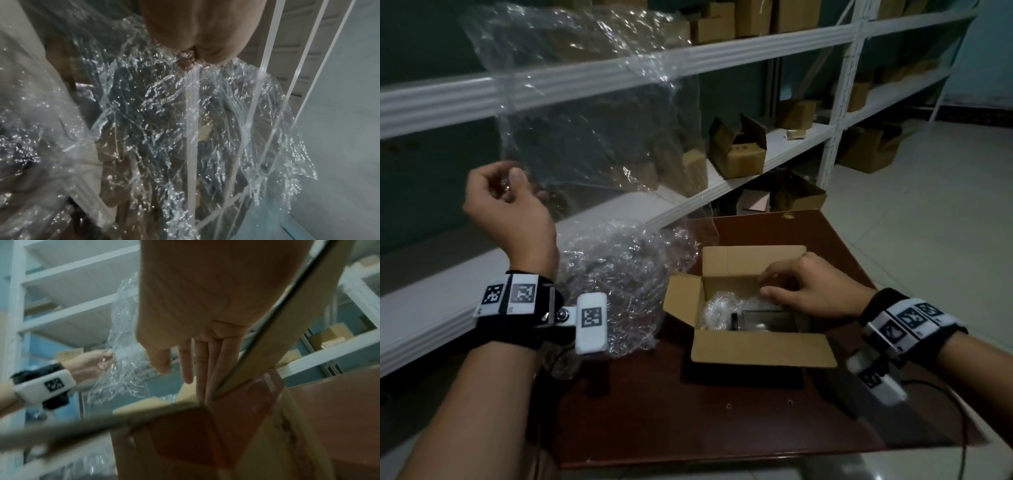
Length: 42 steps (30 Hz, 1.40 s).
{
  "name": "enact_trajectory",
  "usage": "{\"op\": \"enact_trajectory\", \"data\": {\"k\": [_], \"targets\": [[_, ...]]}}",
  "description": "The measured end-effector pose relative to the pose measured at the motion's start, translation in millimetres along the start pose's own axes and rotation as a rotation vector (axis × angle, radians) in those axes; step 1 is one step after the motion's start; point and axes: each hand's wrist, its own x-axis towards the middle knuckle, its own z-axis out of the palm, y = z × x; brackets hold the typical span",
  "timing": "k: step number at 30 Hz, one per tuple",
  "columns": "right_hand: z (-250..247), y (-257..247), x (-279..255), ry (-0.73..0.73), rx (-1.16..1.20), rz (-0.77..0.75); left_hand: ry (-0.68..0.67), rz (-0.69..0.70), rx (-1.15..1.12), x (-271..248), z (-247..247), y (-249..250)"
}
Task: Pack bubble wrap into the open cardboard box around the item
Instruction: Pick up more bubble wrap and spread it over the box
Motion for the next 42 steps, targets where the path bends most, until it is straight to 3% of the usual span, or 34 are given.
{"op": "enact_trajectory", "data": {"k": [6, 10, 13, 16, 18, 21, 26, 29, 36, 39, 42], "targets": [[1, -3, 1, -0.034, 0.181, 0.082, 0.047, -0.121, -0.066, 1, 3, -6], [2, -3, -1, -0.053, 0.260, 0.086, 0.063, -0.127, -0.084, 5, 3, -7], [-1, -3, -3, -0.050, 0.542, 0.143, -0.150, -0.152, 0.008, 1, 6, -15], [-6, -1, -2, -0.045, 0.839, 0.255, -0.534, -0.216, 0.104, -11, 15, -15], [-11, 1, -2, -0.035, 0.960, 0.302, -0.708, -0.137, 0.210, -20, 23, -11], [-22, 6, -3, 0.035, 1.032, 0.357, -0.846, 0.056, 0.330, -35, 36, -3], [-34, 12, -3, 0.268, 0.998, 0.388, -0.950, 0.239, 0.363, -66, 52, -6], [-33, 18, 1, 0.424, 0.988, 0.341, -1.000, 0.267, 0.350, -82, 59, -8], [-22, -1, 0, 0.327, 0.446, 0.038, -1.071, 0.243, 0.419, -117, 74, 1], [-30, 0, 4, 0.425, 0.300, 0.073, -1.062, 0.240, 0.427, -125, 76, 0], [-42, 11, 3, 0.406, 0.319, 0.142, -1.092, 0.376, 0.444, -129, 77, 3]]}}
